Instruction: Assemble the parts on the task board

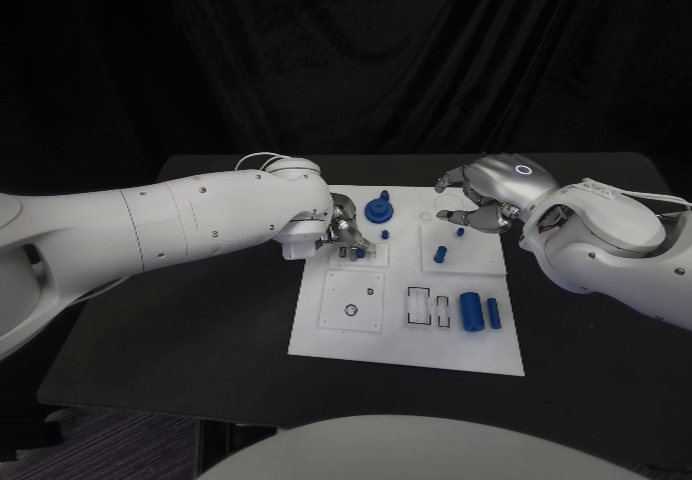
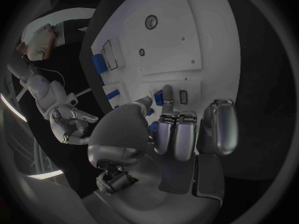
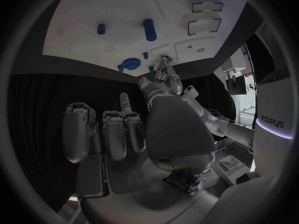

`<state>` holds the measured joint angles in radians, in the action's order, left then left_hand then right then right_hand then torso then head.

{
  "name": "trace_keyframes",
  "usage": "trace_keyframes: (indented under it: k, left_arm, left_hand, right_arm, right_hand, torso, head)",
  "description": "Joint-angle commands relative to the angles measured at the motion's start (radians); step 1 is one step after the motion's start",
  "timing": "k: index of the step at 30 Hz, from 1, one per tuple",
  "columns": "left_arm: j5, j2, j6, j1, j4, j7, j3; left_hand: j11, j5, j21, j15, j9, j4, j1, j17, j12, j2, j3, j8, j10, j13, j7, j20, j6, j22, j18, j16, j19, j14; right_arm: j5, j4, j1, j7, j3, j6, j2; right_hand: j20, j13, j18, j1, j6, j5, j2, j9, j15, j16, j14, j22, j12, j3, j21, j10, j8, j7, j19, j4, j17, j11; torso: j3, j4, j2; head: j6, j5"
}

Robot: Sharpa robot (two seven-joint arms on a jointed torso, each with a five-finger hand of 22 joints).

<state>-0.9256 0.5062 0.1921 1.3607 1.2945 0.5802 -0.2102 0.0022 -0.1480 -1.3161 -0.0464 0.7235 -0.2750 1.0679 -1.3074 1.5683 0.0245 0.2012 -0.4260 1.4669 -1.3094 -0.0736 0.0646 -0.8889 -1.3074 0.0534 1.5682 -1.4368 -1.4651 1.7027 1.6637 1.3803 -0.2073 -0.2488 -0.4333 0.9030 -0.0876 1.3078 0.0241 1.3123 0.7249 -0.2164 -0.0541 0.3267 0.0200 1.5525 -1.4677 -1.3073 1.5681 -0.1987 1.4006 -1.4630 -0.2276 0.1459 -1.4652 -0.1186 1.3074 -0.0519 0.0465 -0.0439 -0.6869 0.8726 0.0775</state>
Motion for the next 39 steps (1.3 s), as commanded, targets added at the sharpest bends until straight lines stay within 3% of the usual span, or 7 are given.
trace_keyframes:
  k: [1, 12, 17, 21, 28, 32, 39]
  left_arm:
    - [0.001, 0.006, -0.014, -0.005, 0.01, -0.003, -0.002]
    - [-0.111, 0.057, -0.137, 0.001, 0.08, -0.059, -0.002]
    - [-0.149, 0.083, -0.2, 0.023, 0.11, -0.101, -0.001]
    - [-0.163, 0.1, -0.212, 0.042, 0.12, -0.11, -0.001]
    - [-0.172, 0.133, -0.175, 0.073, 0.129, -0.113, -0.001]
    - [-0.173, 0.134, -0.102, 0.081, 0.111, -0.084, -0.001]
    - [-0.174, 0.106, -0.029, 0.086, 0.031, -0.062, -0.002]
  left_hand:
    - [-0.001, 0.009, -0.004, -0.004, 0.008, -0.007, -0.017, -0.263, 0.003, -0.002, -0.024, -0.001, 0.104, -0.261, 0.003, -0.003, -0.013, -0.166, 0.008, 0.003, -0.004, -0.106]
    - [-0.017, 0.031, -0.018, -0.018, 0.08, -0.008, -0.026, -0.263, 0.003, 0.004, -0.096, -0.057, 0.104, -0.261, 0.022, -0.016, -0.032, -0.175, 0.004, 0.003, -0.02, -0.106]
    - [-0.034, 0.009, -0.033, -0.033, 0.185, -0.005, 0.016, -0.263, 0.003, 0.008, -0.13, -0.141, 0.104, -0.261, 0.04, -0.031, -0.024, -0.184, 0.0, 0.003, -0.035, -0.106]
    - [-0.036, 0.005, -0.033, -0.035, 0.211, -0.01, 0.019, -0.263, 0.003, 0.011, -0.144, -0.157, 0.104, -0.261, 0.041, -0.033, -0.014, -0.185, 0.0, 0.003, -0.036, -0.106]
    - [-0.038, 0.0, -0.04, -0.037, 0.228, -0.009, 0.026, -0.263, 0.003, 0.016, -0.153, -0.168, 0.104, -0.261, 0.044, -0.035, -0.012, -0.189, -0.002, 0.003, -0.041, -0.106]
    - [-0.04, -0.053, -0.03, -0.039, 0.244, 0.002, 0.073, -0.263, 0.003, 0.023, -0.153, -0.167, 0.104, -0.261, 0.046, -0.037, 0.003, -0.188, 0.0, 0.003, -0.037, -0.106]
    - [-0.032, -0.029, -0.018, -0.033, 0.236, -0.007, 0.092, -0.263, 0.003, 0.029, -0.16, -0.132, 0.104, -0.261, 0.036, -0.033, 0.024, -0.186, 0.001, 0.003, -0.031, -0.106]
  right_arm:
    - [0.006, 0.002, -0.003, -0.02, 0.001, 0.005, 0.002]
    - [0.006, 0.006, -0.002, -0.021, 0.001, -0.001, 0.012]
    - [0.006, 0.007, -0.002, -0.021, 0.001, -0.013, 0.017]
    - [0.006, 0.007, -0.002, -0.023, 0.001, -0.017, 0.021]
    - [0.006, 0.007, -0.002, -0.025, 0.001, -0.021, 0.029]
    - [0.006, 0.005, -0.002, -0.026, 0.001, -0.02, 0.029]
    - [0.006, 0.001, -0.002, -0.023, 0.001, -0.018, 0.026]
  right_hand:
    - [-0.007, 0.263, 0.02, 0.008, 0.008, -0.006, 0.004, -0.001, -0.006, -0.007, -0.089, -0.204, 0.003, 0.0, -0.004, -0.108, -0.005, -0.002, -0.027, -0.007, 0.217, -0.004]
    - [-0.006, 0.263, 0.02, 0.007, 0.008, -0.007, 0.003, -0.002, -0.006, -0.005, -0.091, -0.204, 0.003, 0.0, -0.002, -0.108, -0.005, -0.002, -0.028, -0.008, 0.221, -0.004]
    - [-0.006, 0.263, 0.017, 0.0, 0.01, -0.008, 0.004, -0.005, -0.006, 0.003, -0.095, -0.207, 0.003, 0.003, 0.007, -0.108, -0.005, -0.002, -0.032, -0.014, 0.236, -0.004]
    - [-0.005, 0.263, 0.012, -0.004, 0.012, -0.009, 0.004, -0.007, -0.005, 0.018, -0.103, -0.214, 0.003, 0.005, 0.026, -0.108, -0.004, -0.003, -0.041, -0.019, 0.263, -0.004]
    - [-0.005, 0.263, 0.013, -0.005, 0.012, -0.009, 0.005, -0.008, -0.005, 0.018, -0.103, -0.214, 0.003, 0.005, 0.024, -0.108, -0.004, -0.003, -0.04, -0.02, 0.263, -0.003]
    - [-0.005, 0.263, 0.014, 0.001, 0.014, -0.023, 0.005, -0.012, -0.005, 0.016, -0.102, -0.212, 0.003, 0.002, 0.02, -0.108, -0.003, -0.003, -0.039, -0.018, 0.258, -0.003]
    - [-0.005, 0.263, 0.014, 0.006, 0.015, -0.037, 0.005, -0.015, -0.005, 0.014, -0.101, -0.212, 0.003, 0.0, 0.018, -0.108, -0.002, -0.003, -0.038, -0.016, 0.256, -0.003]
  torso:
    - [0.0, -0.0002, 0.0]
    - [-0.0002, 0.0, 0.0]
    - [-0.0001, 0.0001, 0.0]
    - [-0.0001, 0.0001, 0.0]
    - [-0.0001, 0.0001, 0.0]
    - [-0.0001, 0.0001, 0.0]
    - [0.0008, 0.0002, 0.0]
  head:
    - [0.0, 0.0]
    - [0.0, 0.005]
    - [0.0, 0.008]
    - [0.0, 0.008]
    - [0.0, 0.003]
    - [0.0, 0.004]
    - [0.0, 0.007]
